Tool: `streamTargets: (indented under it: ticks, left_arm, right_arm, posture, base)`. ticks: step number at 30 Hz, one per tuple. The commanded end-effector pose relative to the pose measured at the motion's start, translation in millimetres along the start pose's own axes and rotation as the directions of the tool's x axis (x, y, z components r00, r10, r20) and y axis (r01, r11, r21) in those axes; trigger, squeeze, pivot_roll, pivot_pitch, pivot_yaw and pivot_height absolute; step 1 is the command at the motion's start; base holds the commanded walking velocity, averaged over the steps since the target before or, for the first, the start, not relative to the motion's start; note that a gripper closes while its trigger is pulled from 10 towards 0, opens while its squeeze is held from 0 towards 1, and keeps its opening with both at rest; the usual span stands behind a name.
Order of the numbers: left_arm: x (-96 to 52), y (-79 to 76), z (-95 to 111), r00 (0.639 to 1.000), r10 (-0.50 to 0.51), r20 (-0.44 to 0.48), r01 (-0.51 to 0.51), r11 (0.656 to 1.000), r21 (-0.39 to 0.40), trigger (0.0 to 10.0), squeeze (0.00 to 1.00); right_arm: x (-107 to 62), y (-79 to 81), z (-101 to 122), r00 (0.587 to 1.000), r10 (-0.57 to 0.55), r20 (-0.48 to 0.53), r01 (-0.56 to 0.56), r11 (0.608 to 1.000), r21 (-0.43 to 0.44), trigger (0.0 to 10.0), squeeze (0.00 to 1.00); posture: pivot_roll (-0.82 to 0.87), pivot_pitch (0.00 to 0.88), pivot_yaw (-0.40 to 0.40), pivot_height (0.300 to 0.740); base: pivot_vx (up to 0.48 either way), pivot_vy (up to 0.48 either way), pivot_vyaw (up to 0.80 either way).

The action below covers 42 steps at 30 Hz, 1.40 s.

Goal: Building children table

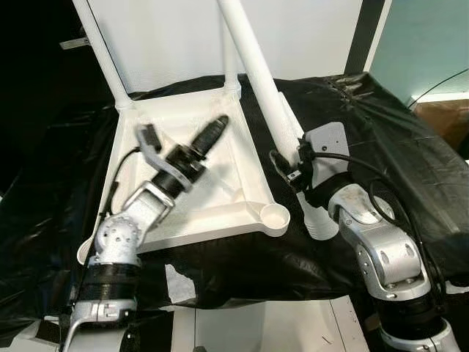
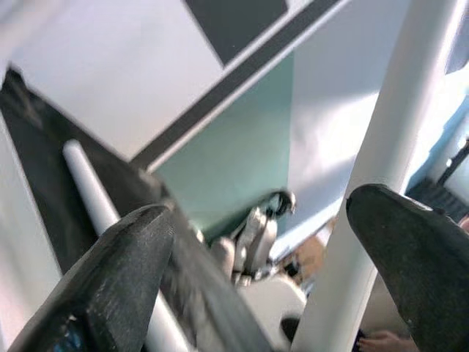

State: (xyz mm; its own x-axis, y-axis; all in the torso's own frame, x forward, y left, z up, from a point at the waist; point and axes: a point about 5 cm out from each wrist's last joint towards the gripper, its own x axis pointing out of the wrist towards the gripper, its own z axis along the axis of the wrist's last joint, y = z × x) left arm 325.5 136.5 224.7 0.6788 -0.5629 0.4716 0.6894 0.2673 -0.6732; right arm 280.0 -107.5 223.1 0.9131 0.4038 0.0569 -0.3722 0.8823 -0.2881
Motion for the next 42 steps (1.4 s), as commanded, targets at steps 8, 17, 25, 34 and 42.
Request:
streamTargets:
  ticks: [8,17,25,34,42]
  left_arm:
    - [-0.7,-40.2,1.2,0.826,-0.564,-0.006,0.564,0.825,0.028,10.0,0.51]
    - [21.7,-52.3,-36.6,0.808,-0.571,-0.146,0.580,0.814,0.026,10.0,0.02]
    - [15.0,-47.6,-37.0,0.740,-0.631,-0.234,0.641,0.766,-0.037,10.0,0.02]
    - [-5.3,-39.7,-59.0,0.550,-0.636,-0.542,0.743,0.668,-0.031,6.5,0.00]
    - [-9.8,-39.9,-58.1,0.498,-0.664,-0.558,0.778,0.626,-0.051,2.7,0.00]
  right_arm:
    - [-1.7,3.0,-8.8,0.998,0.026,-0.052,-0.026,1.000,0.002,10.0,0.00]
    - [-12.3,23.2,-25.7,0.955,0.244,-0.170,-0.257,0.965,-0.059,10.0,0.00]
    - [-21.7,3.3,-19.1,0.942,0.307,-0.138,-0.315,0.948,-0.045,10.0,0.00]
    - [-33.1,-0.4,-15.0,0.900,0.428,-0.085,-0.426,0.904,0.042,10.0,0.00]
    - [-37.1,-4.4,-19.8,0.892,0.445,-0.075,-0.437,0.893,0.105,10.0,0.00]
  posture:
    - [-0.18,0.016,0.059,0.740]
    - [-0.18,0.015,0.056,0.740]
    - [-0.18,0.010,0.063,0.740]
    - [-0.18,0.011,0.060,0.740]
    - [-0.18,0.016,0.058,0.740]
  base:
    - [0.000,0.000,0.00]
    - [0.000,0.000,0.00]
    - [0.000,0.000,0.00]
    - [0.000,0.000,0.00]
    - [0.000,0.000,0.00]
